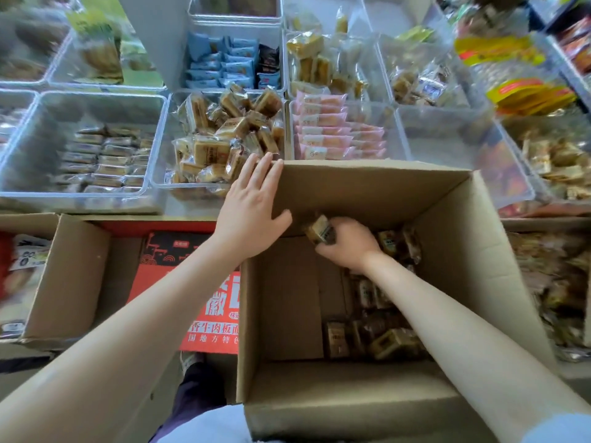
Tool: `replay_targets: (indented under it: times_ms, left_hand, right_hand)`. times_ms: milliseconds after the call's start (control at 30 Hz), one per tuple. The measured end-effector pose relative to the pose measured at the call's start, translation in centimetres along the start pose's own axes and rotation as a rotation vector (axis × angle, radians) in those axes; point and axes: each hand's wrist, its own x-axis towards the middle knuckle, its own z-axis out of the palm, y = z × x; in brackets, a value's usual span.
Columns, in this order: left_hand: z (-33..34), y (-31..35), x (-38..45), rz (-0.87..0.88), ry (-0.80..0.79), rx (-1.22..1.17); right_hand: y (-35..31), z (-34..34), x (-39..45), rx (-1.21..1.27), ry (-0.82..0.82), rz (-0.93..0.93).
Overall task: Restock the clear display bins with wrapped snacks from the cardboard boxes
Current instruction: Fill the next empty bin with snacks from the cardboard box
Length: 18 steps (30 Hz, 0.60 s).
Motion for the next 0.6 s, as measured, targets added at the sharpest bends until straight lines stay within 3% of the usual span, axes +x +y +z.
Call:
replay_targets:
  times_ms: [67, 133, 233, 367, 600]
  left_hand:
    - [-0.2, 0.2, -0.1, -0.011, -0.006, -0.047]
    - [-0.8, 0.4, -0.2, -0.031, -0.044, -0.165]
    - [-2.6, 0.1, -0.7, -0.100, -0.099, -0.519]
    - [-5.3, -2.2, -2.5, -0.179, 0.079, -0.826]
    - [-11.0, -14.3, -4.5, -0.344, -0.010, -1.234]
  right_hand:
    - [-2.2, -2.5, -1.5, 0.209, 0.071, -0.053]
    - [-4.7, -4.4, -3.0, 0.258, 0.157, -0.122]
    - [-8.0, -6.6, -4.9, 0.283, 0.310, -0.212]
    - [-13.1, -8.2, -5.6, 0.264, 0.444, -0.346]
    - [-25.5, -5.7, -1.4, 0.388, 0.224, -0.387]
